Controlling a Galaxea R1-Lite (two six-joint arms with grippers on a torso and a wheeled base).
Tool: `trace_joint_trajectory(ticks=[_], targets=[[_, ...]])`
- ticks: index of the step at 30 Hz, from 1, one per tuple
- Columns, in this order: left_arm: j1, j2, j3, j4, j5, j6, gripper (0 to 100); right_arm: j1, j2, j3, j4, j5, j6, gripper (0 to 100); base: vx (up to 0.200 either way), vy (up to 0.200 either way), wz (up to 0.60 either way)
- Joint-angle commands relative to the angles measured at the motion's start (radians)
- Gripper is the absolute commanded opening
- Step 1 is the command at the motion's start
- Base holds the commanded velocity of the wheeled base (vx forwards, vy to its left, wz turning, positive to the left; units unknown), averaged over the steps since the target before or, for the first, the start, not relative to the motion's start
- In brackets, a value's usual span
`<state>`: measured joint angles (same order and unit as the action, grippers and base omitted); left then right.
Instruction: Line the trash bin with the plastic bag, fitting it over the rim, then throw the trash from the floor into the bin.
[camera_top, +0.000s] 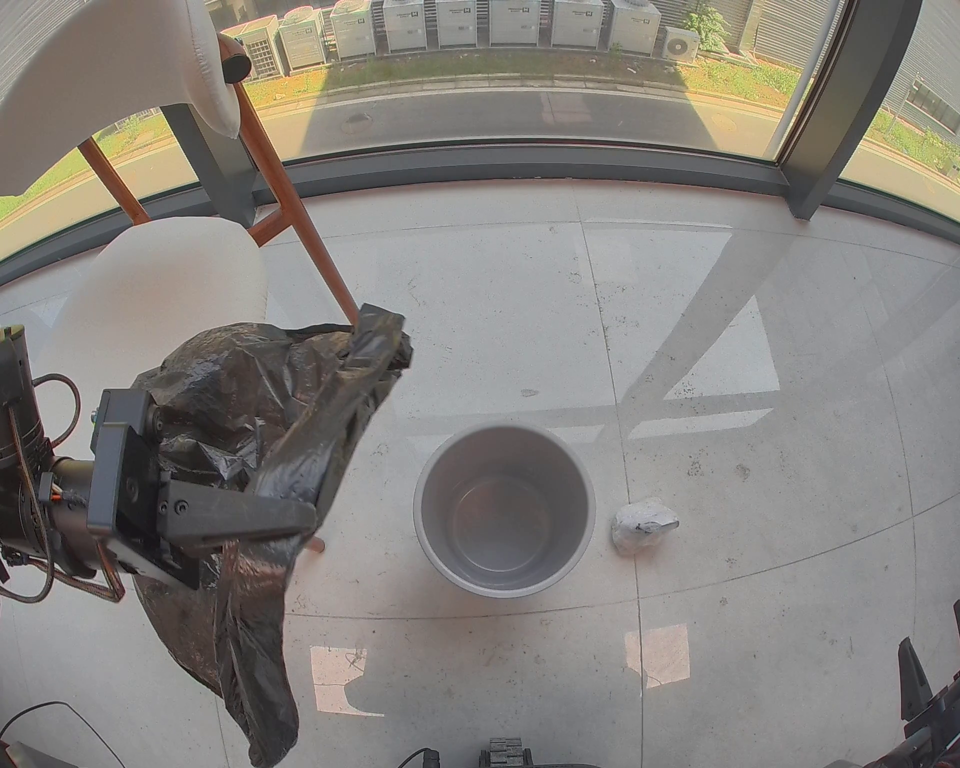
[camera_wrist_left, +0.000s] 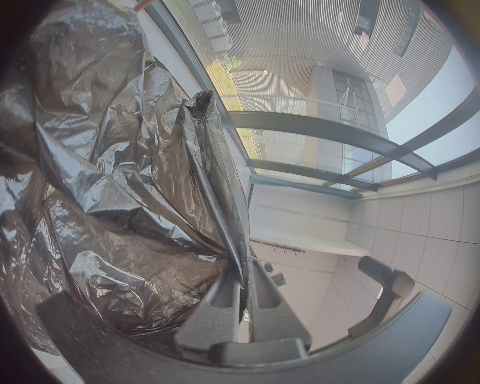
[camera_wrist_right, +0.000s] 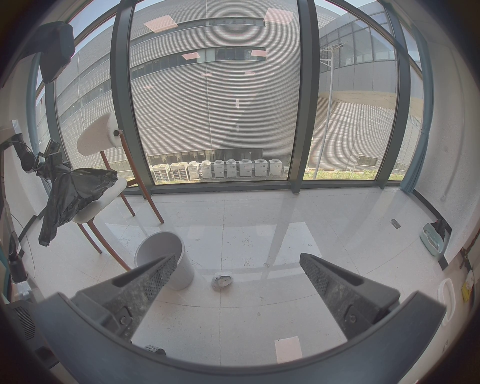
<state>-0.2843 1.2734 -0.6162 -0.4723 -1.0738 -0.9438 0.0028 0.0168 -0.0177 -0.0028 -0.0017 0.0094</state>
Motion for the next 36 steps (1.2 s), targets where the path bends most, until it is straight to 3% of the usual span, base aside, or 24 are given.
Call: trace_joint_trajectory(ticks=[1, 18, 28, 36], targets=[[-0.125, -0.009, 0.003, 0.003, -0.003, -0.003, 0, 0.0, -0.014, 0.018, 0.0, 0.0, 0.0, 100, 0.0, 0.0, 0.0], [-0.331, 0.003, 0.003, 0.001, -0.003, -0.004, 0, 0.0, -0.014, 0.018, 0.0, 0.0, 0.0, 100, 0.0, 0.0, 0.0], [-0.38, 0.089, -0.008, -0.009, -0.005, 0.002, 0, 0.0, -0.014, 0.018, 0.0, 0.0, 0.001, 100, 0.0, 0.0, 0.0], [-0.385, 0.211, -0.093, -0.081, -0.005, 0.007, 0, 0.0, -0.014, 0.018, 0.0, 0.0, 0.001, 100, 0.0, 0.0, 0.0]])
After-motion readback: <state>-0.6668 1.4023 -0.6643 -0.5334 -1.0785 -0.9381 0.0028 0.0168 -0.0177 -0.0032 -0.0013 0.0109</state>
